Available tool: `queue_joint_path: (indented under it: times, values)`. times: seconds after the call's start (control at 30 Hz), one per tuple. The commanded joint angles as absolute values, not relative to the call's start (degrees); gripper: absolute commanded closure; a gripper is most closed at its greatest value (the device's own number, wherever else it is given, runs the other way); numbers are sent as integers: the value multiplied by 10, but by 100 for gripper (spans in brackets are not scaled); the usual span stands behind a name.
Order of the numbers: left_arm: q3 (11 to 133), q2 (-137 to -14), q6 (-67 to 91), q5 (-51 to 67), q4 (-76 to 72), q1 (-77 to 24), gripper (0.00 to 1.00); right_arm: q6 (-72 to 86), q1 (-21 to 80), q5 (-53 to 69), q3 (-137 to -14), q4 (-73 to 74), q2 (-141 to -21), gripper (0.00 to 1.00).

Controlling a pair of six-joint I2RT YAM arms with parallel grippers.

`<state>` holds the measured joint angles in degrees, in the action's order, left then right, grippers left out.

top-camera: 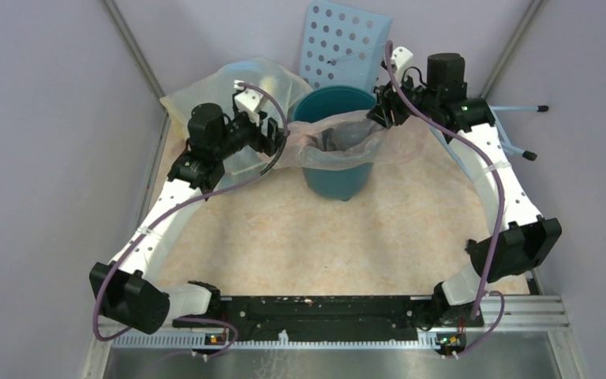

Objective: Put the trash bags into the trash bin

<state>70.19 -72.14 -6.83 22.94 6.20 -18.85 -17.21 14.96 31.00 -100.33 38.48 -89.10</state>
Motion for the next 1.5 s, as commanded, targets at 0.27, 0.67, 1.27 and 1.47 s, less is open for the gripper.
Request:
queue_joint_path:
  times: [0.27, 0.67, 1.27, 1.47]
  values:
    - [691, -706, -81, 316, 19, -190, 14, -217, 150, 282, -1049, 409, -918, 50]
    - [696, -714, -110, 339, 56, -190, 19, -158, 151, 306, -1026, 344, -903, 100]
    - [746, -770, -103, 248, 61, -201, 100, -118, 150, 260, -997, 307, -888, 100]
    - [796, -803, -46, 256, 69, -198, 100, -74, 148, 204, -1013, 299, -905, 100]
